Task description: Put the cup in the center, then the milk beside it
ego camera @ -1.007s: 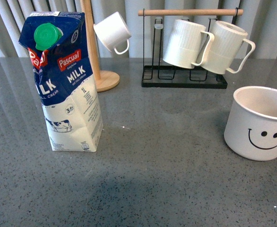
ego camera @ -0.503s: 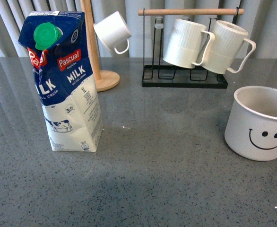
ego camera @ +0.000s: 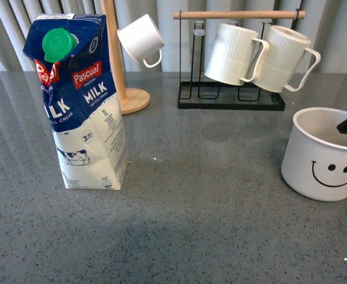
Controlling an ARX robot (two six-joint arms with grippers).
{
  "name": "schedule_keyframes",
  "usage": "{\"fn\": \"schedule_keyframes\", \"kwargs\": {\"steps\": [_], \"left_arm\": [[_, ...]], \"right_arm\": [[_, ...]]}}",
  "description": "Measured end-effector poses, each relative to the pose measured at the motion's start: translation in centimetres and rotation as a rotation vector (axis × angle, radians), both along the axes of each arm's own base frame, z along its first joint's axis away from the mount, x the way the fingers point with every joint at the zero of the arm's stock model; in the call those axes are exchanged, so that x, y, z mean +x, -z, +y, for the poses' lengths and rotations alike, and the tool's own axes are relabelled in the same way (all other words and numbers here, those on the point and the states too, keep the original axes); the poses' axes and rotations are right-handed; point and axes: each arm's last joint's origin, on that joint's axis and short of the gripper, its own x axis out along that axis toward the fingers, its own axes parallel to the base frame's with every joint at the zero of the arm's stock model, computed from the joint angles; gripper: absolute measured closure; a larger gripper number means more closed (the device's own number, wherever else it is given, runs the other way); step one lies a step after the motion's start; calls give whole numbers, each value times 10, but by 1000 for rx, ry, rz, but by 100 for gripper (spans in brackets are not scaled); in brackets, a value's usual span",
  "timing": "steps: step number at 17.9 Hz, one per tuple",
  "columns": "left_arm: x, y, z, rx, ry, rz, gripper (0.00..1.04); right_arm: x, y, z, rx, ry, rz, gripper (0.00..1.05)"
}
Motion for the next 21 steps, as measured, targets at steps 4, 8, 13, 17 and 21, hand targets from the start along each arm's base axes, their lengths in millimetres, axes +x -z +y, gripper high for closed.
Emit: {"fn": "schedule_keyframes", "kwargs": {"steps": [4, 8, 13, 17, 21], "left_arm": [[0, 0, 0, 0, 0, 0, 7], [0, 0, 0, 0, 0, 0, 7], [0, 0, 0, 0, 0, 0, 7], [0, 0, 0, 0, 0, 0, 7], [0, 0, 0, 0, 0, 0, 7]], "right_arm": [[0, 3, 4, -3, -20, 43, 18], [1, 3, 7, -2, -28, 44, 60], [2, 1, 12, 21, -36, 50, 101], [4, -6, 12, 62, 15, 64, 101], [0, -26, 20, 147, 54, 46, 101]]}}
